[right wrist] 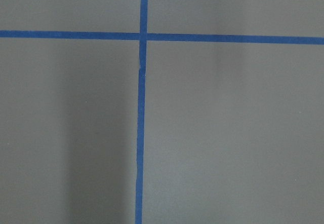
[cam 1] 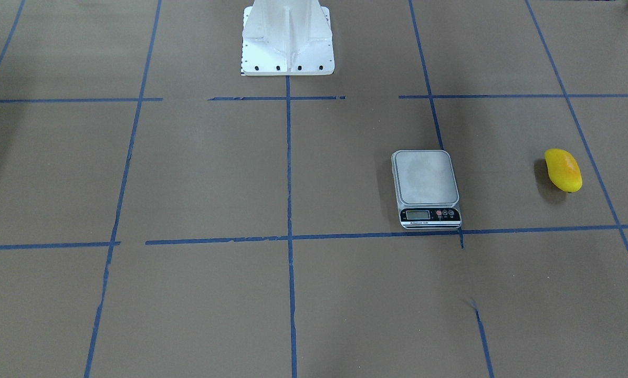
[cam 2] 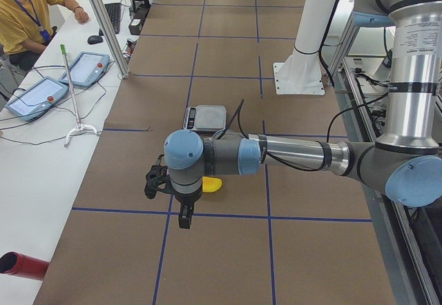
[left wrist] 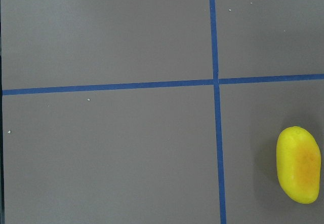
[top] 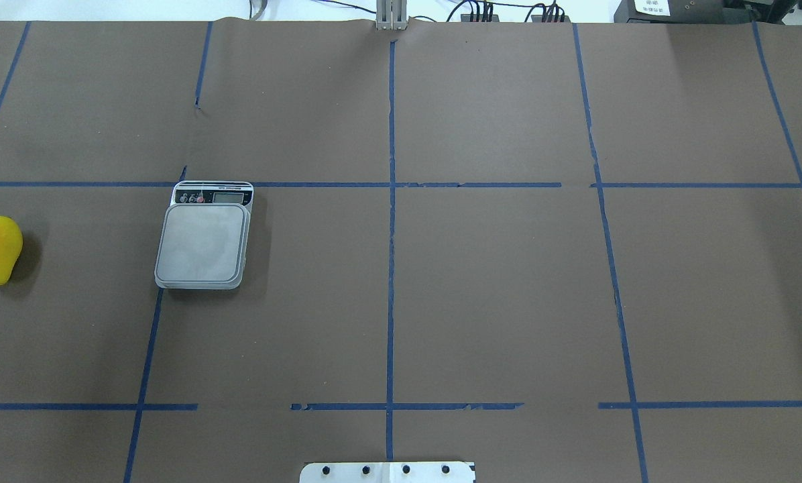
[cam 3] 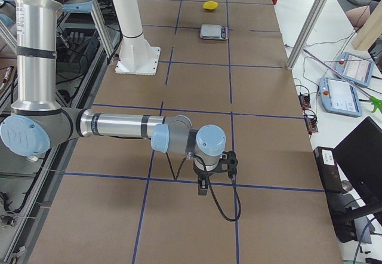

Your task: Weigh mango

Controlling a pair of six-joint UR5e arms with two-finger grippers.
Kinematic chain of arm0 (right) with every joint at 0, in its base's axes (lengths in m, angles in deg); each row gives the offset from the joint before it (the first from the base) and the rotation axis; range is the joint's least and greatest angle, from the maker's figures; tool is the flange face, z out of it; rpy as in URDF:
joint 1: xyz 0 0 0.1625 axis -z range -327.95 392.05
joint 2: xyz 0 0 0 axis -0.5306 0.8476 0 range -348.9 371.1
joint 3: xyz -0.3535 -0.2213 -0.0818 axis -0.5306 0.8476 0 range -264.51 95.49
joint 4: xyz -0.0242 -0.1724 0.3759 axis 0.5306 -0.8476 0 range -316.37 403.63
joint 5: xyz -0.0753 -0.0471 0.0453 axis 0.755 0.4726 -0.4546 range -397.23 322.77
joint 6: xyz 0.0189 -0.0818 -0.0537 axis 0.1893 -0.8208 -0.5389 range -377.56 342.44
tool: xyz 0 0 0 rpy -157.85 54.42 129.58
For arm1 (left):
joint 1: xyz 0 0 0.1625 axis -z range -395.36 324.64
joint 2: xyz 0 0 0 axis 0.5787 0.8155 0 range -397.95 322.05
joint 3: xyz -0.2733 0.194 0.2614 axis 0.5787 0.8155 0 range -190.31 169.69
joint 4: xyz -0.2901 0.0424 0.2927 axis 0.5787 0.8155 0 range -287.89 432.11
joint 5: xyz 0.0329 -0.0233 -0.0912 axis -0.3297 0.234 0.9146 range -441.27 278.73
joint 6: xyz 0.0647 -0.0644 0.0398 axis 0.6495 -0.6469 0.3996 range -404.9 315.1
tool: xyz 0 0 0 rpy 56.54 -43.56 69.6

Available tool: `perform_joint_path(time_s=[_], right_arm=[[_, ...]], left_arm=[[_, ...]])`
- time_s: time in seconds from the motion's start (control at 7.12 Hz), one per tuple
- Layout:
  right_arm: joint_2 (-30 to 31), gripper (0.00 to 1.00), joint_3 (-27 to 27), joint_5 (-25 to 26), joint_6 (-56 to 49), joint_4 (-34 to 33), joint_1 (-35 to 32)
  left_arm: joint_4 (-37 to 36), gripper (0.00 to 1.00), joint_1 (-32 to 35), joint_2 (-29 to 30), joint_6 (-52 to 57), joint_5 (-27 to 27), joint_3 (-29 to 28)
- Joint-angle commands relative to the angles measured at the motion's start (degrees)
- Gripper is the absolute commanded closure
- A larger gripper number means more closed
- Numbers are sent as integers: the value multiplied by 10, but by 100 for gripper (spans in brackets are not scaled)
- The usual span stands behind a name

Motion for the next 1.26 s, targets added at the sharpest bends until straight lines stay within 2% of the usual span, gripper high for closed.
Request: perform_joint_path(time_s=[0.0, 0.42, 0.56, 0.84, 1.12], right_arm=[[-1, 0, 0, 0, 0, 0, 0], [-1, 0, 0, 0, 0, 0, 0], [0, 0, 0, 0, 0, 0, 0], [-1, 0, 0, 0, 0, 0, 0], [-1, 0, 0, 0, 0, 0, 0]], left_arm=[[16, 0, -1, -3, -1, 0, -3], [24, 0, -10, -11, -25, 0, -6], [62, 0, -60, -12, -94, 0, -6], [184, 0, -166, -13, -280, 0, -21], [291, 0, -272, -31, -365, -8, -42]])
